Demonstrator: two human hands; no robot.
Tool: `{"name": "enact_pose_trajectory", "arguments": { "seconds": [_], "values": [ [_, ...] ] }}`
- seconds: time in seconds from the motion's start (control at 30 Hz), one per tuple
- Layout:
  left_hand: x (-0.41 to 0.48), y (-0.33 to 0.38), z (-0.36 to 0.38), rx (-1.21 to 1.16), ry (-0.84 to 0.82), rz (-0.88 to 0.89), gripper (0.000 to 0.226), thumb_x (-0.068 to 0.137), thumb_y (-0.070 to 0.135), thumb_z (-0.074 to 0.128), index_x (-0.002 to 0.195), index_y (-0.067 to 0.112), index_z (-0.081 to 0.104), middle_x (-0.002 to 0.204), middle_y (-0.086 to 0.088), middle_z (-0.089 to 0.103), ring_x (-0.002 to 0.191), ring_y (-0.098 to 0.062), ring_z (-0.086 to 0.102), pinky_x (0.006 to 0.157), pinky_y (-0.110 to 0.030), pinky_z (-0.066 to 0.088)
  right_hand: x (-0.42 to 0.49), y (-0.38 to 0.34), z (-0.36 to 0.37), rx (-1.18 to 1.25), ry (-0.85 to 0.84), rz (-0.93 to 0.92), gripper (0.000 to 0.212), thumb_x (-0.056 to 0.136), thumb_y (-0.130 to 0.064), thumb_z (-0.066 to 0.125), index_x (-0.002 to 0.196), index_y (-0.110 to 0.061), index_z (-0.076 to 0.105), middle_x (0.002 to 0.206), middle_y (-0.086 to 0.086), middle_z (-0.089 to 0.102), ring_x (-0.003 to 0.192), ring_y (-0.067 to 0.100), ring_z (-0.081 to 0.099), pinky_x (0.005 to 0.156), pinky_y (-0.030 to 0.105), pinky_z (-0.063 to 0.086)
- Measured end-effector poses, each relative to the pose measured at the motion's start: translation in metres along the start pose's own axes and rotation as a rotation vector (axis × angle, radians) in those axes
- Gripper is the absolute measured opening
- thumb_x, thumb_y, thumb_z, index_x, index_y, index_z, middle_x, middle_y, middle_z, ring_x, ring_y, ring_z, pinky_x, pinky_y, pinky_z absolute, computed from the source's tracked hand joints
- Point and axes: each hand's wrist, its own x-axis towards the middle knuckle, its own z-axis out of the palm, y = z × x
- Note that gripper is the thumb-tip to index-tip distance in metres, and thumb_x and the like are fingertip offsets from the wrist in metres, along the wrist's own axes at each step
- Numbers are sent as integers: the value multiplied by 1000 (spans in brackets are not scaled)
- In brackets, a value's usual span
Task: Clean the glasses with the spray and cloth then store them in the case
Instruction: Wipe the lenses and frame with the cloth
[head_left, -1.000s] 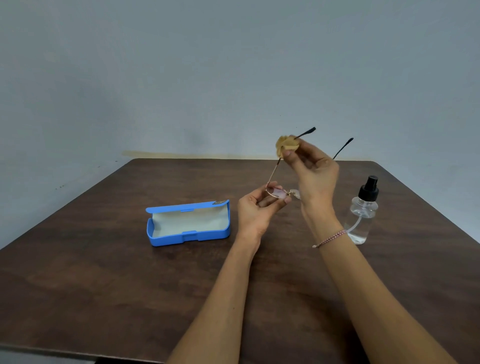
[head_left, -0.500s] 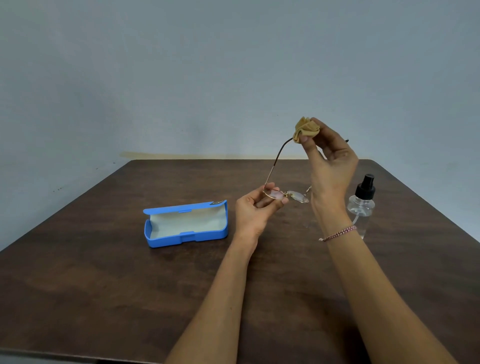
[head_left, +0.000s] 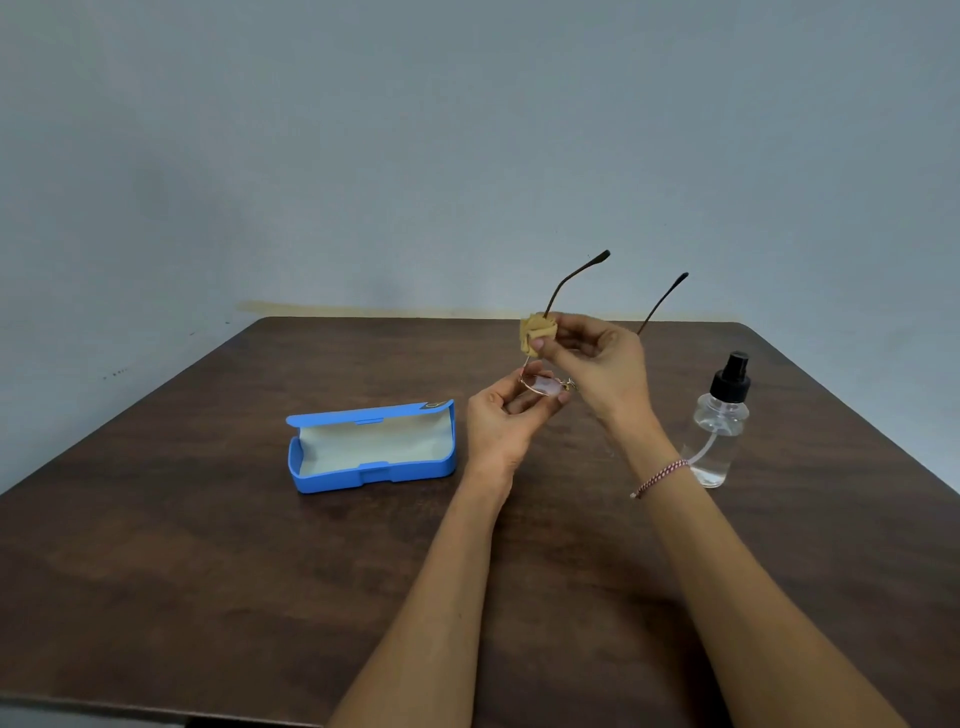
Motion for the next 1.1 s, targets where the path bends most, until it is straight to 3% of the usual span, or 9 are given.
{"name": "enact_pose_trajectory", "arguments": {
  "seconds": [0.2,0.37,0.47,0.57,0.73,0.9,1.1],
  "values": [
    [1,0,-1,17,23,-18,31,71,12,80,96,27,69,91,11,75,91,2,67,67,-7,50,-3,3,2,-146,-75,13,26,71,-10,79,82,-31,69,78,-12,72,79,3,67,77,19,53],
    [2,-2,-3,-5,66,-16,27,77,6,74,96,25,70,86,13,75,89,3,68,66,-7,50,-8,4,5,-308,-159,4,23,72,-15,79,93,-20,71,84,-9,71,83,3,67,75,13,52],
    [3,-3,-3,-9,64,-26,30,77,7,73,104,21,69,92,9,75,92,0,68,70,-12,53,-9,2,7,-316,-116,-9,24,72,-15,79,95,-21,70,82,-12,69,81,0,66,74,12,52],
    [3,-2,-2,5,50,-38,34,74,11,76,106,22,69,97,9,74,95,1,67,74,-14,54,-9,-1,8,-198,-25,-11,24,73,-11,78,94,-20,70,83,-13,70,79,-2,66,71,11,51],
    [2,0,0,6,20,-24,34,69,11,81,92,32,68,87,17,74,91,5,66,65,-7,50,-7,-8,9,74,110,-24,26,75,-1,74,98,-13,70,87,-5,73,83,7,70,67,13,52],
    [2,-3,0,-6,21,-32,38,69,2,80,101,18,69,88,7,75,89,-3,69,72,-16,55,-3,-18,6,293,235,-73,24,77,7,70,98,-5,68,84,-7,74,87,9,69,76,20,54],
    [3,-9,1,39,31,-40,36,67,4,81,95,24,70,87,9,75,90,-3,69,77,-21,56,1,-27,-4,368,339,-152,25,75,5,71,91,-15,69,84,-9,74,88,9,69,84,26,53]
  ]
}}
